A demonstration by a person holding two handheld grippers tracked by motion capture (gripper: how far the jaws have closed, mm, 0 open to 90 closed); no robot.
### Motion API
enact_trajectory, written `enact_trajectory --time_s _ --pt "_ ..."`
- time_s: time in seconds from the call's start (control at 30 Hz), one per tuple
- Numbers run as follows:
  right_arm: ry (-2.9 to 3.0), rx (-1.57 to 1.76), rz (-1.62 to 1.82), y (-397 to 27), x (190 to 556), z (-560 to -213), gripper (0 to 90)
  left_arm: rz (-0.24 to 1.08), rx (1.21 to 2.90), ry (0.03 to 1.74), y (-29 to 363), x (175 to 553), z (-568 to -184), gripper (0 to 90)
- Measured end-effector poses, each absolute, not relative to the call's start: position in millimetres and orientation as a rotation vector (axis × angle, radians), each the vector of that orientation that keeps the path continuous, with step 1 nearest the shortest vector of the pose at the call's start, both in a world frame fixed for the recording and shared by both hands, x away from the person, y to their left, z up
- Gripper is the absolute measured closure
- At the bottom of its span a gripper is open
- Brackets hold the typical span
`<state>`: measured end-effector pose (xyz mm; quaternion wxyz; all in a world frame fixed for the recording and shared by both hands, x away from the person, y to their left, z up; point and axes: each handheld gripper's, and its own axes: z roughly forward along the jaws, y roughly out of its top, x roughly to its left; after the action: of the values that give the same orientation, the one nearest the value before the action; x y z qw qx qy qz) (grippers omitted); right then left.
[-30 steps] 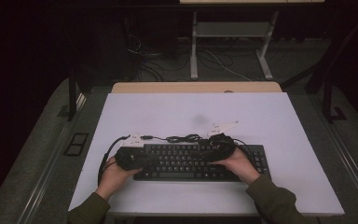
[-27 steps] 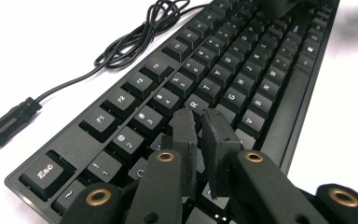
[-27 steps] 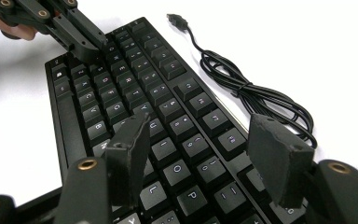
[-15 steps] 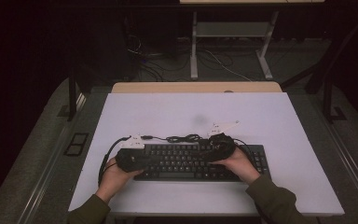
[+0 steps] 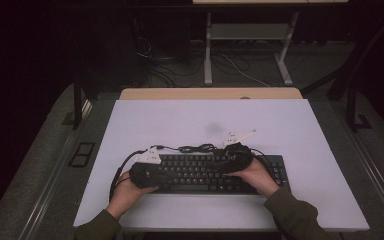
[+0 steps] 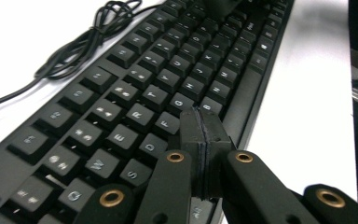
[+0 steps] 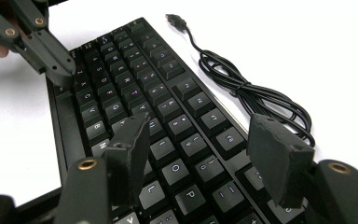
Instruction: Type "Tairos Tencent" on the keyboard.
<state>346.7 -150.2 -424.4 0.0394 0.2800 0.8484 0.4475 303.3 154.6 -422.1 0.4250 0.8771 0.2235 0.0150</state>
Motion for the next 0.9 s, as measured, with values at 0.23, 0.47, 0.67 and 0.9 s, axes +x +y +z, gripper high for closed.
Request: enact_trajectory --time_s 0.23,0.47,0.67,0.9 --pt "2.605 0.856 1.371 -149 346 -425 38.8 0.005 2.205 0.534 148 302 -425 89.1" --pt "2.608 0.854 1.365 -149 346 -426 38.8 -0.018 2.234 0.502 141 301 -429 89.1" --pt "2.608 0.854 1.366 -149 347 -426 38.8 -0.027 2.256 0.491 137 300 -433 89.1" --pt "2.607 0.854 1.363 -149 347 -425 38.8 -0.024 2.267 0.488 136 301 -434 89.2"
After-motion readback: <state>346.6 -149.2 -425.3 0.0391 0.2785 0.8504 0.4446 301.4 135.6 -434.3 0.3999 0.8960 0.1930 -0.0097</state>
